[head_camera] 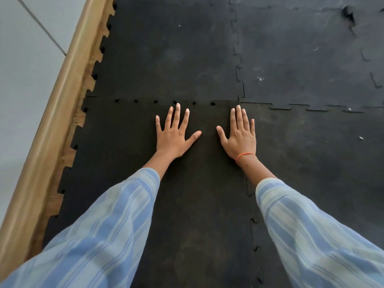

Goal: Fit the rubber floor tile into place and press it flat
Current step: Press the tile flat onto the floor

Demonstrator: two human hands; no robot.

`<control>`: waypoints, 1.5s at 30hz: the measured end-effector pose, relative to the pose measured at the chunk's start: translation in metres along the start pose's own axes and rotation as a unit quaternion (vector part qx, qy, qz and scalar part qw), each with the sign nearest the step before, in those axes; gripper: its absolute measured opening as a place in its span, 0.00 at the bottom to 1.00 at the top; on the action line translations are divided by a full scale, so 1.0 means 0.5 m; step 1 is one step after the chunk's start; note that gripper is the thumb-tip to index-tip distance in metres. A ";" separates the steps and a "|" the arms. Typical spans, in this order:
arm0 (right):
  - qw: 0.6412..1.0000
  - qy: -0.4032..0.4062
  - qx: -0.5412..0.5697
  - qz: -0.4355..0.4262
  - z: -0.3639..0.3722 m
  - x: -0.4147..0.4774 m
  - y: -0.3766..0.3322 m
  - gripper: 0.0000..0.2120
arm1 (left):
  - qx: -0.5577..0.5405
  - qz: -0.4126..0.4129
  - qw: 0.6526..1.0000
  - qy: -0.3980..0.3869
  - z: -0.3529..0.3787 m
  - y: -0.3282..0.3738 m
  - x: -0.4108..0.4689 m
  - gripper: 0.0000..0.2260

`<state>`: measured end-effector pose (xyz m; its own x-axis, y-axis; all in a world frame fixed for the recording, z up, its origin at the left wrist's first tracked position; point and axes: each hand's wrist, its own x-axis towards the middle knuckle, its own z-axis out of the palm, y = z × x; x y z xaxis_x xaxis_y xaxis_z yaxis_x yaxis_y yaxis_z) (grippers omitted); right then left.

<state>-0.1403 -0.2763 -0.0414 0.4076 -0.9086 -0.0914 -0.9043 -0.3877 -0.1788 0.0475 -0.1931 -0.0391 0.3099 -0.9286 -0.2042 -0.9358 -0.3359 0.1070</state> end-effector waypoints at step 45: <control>0.970 -0.243 0.004 -0.029 -0.072 0.034 -0.181 0.54 | -0.052 -0.135 0.978 -0.150 -0.116 -0.296 -0.014 0.50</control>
<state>-0.0562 -0.2623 0.0086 0.4715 -0.7041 -0.5310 -0.8777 -0.4330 -0.2051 0.1937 -0.1461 0.0029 0.4650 -0.7211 -0.5136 -0.7996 -0.5911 0.1059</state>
